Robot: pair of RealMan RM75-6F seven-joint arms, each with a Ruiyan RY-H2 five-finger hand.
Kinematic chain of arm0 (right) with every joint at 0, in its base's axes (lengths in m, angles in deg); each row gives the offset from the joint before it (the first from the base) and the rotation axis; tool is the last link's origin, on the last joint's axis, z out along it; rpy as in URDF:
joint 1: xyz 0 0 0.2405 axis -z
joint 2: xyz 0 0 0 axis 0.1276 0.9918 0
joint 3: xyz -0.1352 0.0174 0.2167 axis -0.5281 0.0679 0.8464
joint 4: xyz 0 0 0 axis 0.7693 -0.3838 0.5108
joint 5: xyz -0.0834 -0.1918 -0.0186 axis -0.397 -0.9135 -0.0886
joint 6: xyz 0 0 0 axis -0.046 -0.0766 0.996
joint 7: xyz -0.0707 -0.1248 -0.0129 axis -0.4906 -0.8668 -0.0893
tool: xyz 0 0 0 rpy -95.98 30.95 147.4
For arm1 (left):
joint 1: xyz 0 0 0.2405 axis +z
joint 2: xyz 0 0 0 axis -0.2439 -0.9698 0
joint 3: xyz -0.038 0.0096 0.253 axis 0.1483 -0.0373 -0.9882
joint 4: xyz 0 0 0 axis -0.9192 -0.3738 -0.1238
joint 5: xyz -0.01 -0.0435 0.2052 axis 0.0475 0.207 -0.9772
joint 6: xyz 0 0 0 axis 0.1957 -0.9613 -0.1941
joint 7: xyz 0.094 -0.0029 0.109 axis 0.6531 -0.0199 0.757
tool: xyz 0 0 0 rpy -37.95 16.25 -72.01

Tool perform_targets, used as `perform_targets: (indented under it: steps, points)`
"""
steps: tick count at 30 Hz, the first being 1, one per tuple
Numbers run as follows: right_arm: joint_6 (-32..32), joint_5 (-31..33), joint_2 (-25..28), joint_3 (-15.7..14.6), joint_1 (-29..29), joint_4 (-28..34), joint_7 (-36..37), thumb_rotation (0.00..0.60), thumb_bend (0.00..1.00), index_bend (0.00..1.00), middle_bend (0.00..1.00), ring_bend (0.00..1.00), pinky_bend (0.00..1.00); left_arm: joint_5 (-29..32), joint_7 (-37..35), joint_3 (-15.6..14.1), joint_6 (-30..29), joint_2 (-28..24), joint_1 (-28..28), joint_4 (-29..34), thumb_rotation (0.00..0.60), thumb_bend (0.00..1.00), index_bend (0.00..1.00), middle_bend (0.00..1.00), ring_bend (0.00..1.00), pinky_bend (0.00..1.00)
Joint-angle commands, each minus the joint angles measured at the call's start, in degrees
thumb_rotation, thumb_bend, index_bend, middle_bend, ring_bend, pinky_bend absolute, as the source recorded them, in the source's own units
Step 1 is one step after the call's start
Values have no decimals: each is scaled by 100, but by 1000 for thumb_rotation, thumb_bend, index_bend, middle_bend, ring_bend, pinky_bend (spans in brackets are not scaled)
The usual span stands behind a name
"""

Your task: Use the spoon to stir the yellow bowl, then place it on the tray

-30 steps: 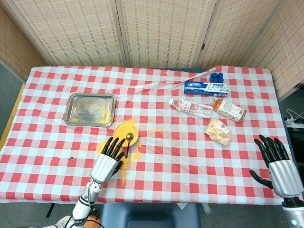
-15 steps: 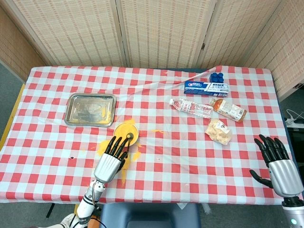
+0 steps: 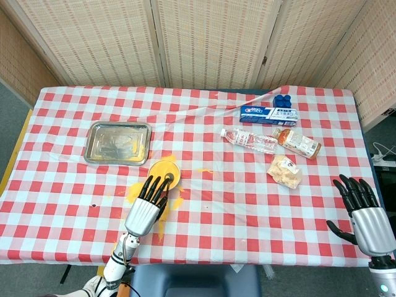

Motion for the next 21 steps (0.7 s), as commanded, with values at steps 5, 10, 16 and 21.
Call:
perform_targets:
  steps: [5, 10, 16, 21]
  points:
    - [10, 5, -2, 2, -5, -1, -6, 600, 105, 0, 0, 0, 0, 5, -75, 19, -15, 57, -30, -64, 600, 430, 518, 83, 0, 62]
    - [3, 9, 0, 4, 0, 5, -9, 600, 106, 0, 0, 0, 0, 19, -96, 27, 3, 78, -46, -72, 600, 429, 517, 84, 0, 61]
    - [1, 8, -1, 4, 2, 9, -17, 600, 106, 0, 0, 0, 0, 45, -147, 58, 18, 133, -76, -138, 600, 431, 519, 86, 0, 61]
    - [9, 14, 2, 6, -1, 6, -6, 600, 106, 0, 0, 0, 0, 54, -254, 79, -28, 187, -94, -242, 600, 429, 533, 96, 0, 61]
